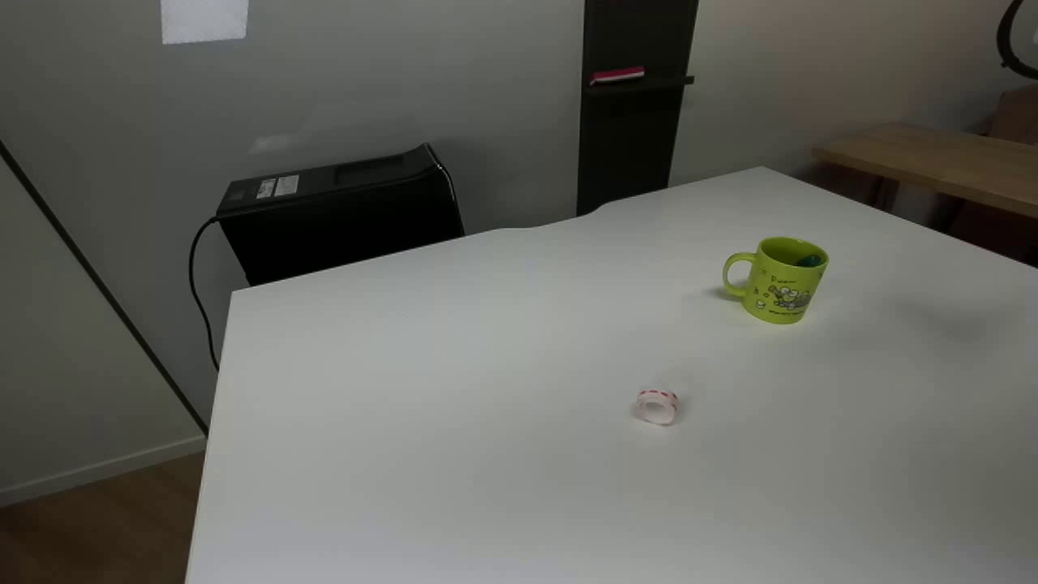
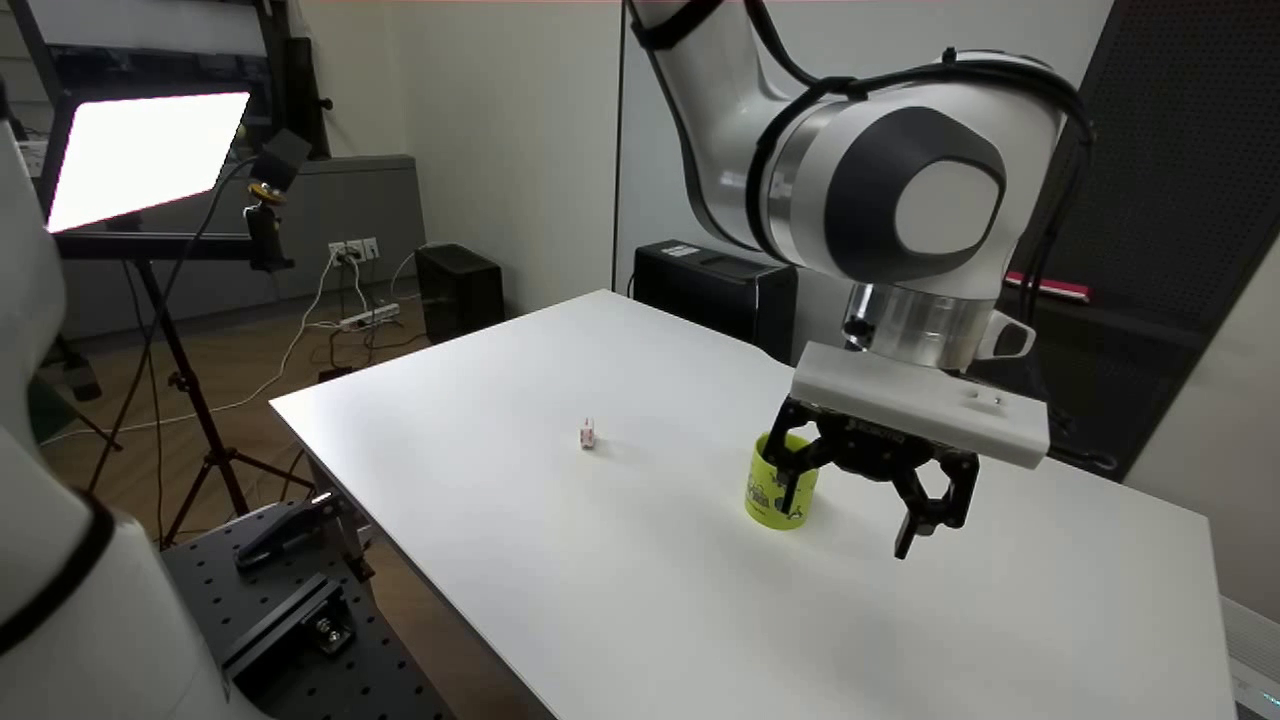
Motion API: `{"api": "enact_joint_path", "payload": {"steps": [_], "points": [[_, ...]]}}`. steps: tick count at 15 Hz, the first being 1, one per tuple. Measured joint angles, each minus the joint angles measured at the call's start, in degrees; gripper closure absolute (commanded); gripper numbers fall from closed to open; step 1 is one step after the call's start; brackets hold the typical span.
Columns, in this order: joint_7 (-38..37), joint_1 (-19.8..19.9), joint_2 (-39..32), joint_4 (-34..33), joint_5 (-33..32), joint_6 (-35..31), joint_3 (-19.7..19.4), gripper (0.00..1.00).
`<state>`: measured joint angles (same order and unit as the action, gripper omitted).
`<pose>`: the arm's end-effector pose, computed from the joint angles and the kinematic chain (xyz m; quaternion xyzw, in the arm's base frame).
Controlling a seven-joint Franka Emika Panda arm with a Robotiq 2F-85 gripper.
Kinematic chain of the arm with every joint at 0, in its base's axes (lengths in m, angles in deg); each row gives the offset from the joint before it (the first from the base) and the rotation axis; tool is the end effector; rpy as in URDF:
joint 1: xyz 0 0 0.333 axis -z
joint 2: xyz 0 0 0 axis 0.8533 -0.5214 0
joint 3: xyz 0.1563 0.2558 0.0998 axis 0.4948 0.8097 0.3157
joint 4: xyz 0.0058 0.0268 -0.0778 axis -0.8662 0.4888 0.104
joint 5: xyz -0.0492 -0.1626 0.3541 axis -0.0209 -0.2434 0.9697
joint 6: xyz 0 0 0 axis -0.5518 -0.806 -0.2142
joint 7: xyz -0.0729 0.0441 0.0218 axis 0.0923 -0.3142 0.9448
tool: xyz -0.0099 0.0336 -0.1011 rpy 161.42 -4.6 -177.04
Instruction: Remove the marker out of the cup and put it on the table
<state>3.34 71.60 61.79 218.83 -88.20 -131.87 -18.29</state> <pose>0.4574 -0.2150 0.2548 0.9906 0.1284 -0.0472 0.0027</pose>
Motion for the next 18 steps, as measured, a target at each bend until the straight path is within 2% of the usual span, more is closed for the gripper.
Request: {"api": "enact_joint_path", "payload": {"steps": [10, 18], "points": [[0.00, 0.20, 0.00, 0.05, -0.23, 0.03, 0.08, 0.00], [-3.38, -1.28, -2.76, 0.68, -6.50, -6.19, 1.96, 0.00]]}}
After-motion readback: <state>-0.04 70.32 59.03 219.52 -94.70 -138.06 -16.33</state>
